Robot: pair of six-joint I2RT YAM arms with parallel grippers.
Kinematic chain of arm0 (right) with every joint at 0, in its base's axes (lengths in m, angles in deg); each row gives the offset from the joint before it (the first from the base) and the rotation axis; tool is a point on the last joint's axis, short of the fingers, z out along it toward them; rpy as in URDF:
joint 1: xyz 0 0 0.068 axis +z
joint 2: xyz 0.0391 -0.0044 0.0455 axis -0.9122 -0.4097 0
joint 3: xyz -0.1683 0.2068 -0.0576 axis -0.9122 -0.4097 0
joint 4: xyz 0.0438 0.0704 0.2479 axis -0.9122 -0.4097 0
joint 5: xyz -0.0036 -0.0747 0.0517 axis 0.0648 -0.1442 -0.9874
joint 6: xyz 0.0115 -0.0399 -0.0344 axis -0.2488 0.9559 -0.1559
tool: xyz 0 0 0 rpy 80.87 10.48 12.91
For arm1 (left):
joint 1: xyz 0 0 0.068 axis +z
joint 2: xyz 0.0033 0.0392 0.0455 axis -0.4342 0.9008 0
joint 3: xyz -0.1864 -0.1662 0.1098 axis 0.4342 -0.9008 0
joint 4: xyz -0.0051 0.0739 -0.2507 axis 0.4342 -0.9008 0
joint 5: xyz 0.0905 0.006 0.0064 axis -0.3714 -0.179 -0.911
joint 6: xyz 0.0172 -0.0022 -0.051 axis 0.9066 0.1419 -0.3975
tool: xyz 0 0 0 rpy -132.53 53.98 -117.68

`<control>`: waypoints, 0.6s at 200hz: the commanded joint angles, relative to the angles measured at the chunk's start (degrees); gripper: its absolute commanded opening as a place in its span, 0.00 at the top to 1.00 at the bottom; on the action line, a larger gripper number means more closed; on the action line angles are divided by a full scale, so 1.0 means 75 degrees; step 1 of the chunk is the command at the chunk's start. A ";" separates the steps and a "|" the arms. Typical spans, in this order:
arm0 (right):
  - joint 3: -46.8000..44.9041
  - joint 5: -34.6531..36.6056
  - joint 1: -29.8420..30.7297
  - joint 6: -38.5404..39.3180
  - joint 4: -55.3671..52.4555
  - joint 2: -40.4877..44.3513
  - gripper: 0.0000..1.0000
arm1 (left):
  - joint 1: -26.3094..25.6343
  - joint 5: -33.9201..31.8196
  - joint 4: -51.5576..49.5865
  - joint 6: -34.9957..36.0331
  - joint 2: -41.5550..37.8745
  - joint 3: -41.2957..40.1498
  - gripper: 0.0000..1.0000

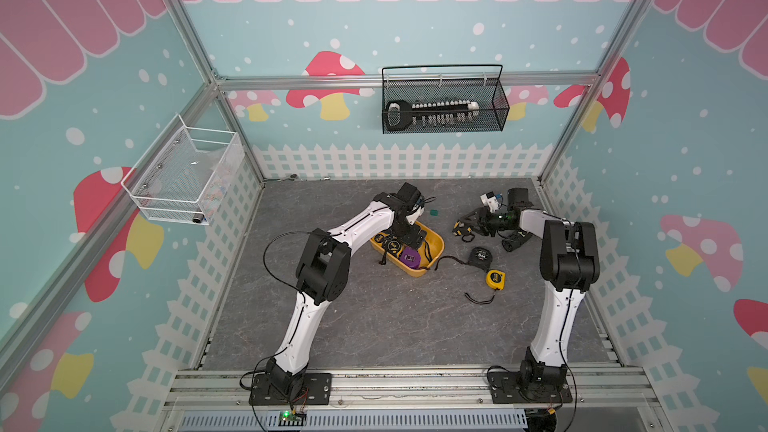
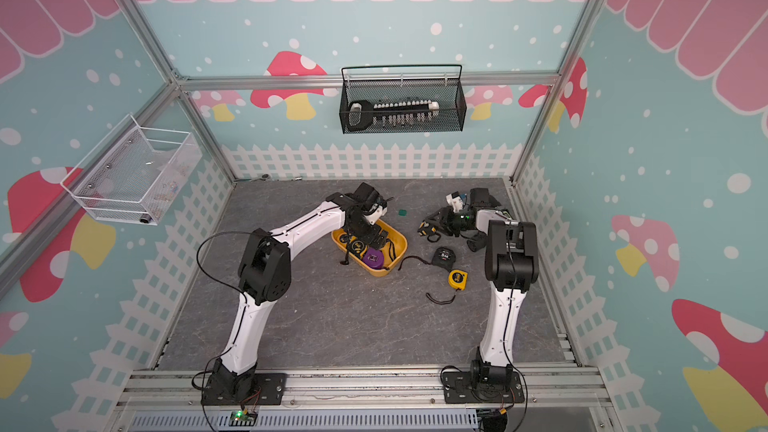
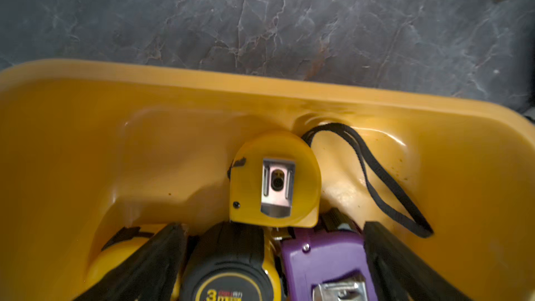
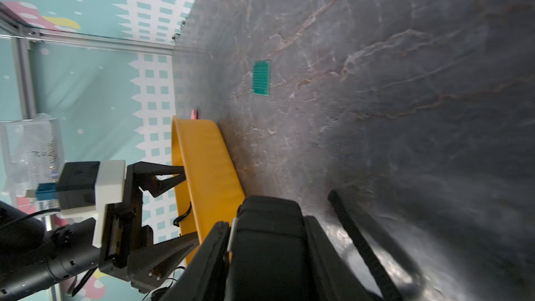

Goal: Take the tape measure out of the storage box
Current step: Place the tape measure at the center of the board.

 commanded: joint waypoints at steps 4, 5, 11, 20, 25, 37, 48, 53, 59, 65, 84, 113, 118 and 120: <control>0.0321 0.0496 0.0013 0.0520 -0.0788 -0.0158 0.53 | -0.0139 -0.0269 -0.0061 0.0279 0.0158 0.0683 0.01; 0.0321 0.0505 0.0013 0.0519 -0.0796 -0.0160 0.53 | -0.0150 -0.0272 -0.0062 0.0280 0.0170 0.0691 0.01; 0.0321 0.0562 0.0013 0.0546 -0.0852 -0.0173 0.49 | -0.0168 -0.0233 -0.0062 0.0304 0.0241 0.0768 0.01; 0.0366 0.0709 0.0013 0.0662 -0.1082 -0.0164 0.41 | -0.0183 -0.0308 -0.0079 0.0288 0.0357 0.0884 0.01; 0.0400 0.0847 0.0013 0.0747 -0.1250 -0.0124 0.37 | -0.0183 -0.0369 -0.0096 0.0289 0.0425 0.0955 0.01; 0.0435 0.1140 -0.0007 0.0950 -0.1490 0.0082 0.26 | -0.0189 -0.0319 -0.0140 0.0355 0.0579 0.1118 0.01; 0.0546 0.1466 -0.0054 0.1136 -0.1813 0.0311 0.18 | -0.0204 -0.0343 -0.0222 0.0399 0.0719 0.1268 0.01; 0.0630 0.1603 -0.0082 0.1228 -0.1993 0.0442 0.15 | -0.0211 -0.0333 -0.0329 0.0429 0.0799 0.1365 0.01; 0.0736 0.1734 -0.0135 0.1335 -0.2215 0.0574 0.11 | -0.0214 -0.0341 -0.0441 0.0450 0.0864 0.1456 0.01; 0.0827 0.1857 -0.0178 0.1433 -0.2393 0.0743 0.07 | -0.0230 -0.0375 -0.0479 0.0468 0.0905 0.1477 0.01; 0.1063 0.2150 -0.0291 0.1678 -0.2817 0.1191 0.02 | -0.0241 -0.0468 -0.0667 0.0498 0.0990 0.1500 0.01; 0.1353 0.2594 -0.0326 0.2057 -0.3433 0.1650 0.01 | -0.0237 -0.0530 -0.0753 0.0504 0.1013 0.1326 0.02; 0.1360 0.2602 -0.0327 0.2113 -0.3479 0.1713 0.01 | -0.0241 -0.0532 -0.0759 0.0512 0.1041 0.1303 0.02; 0.1357 0.2595 -0.0330 0.2127 -0.3483 0.1748 0.01 | -0.0242 -0.0532 -0.0764 0.0515 0.1048 0.1303 0.02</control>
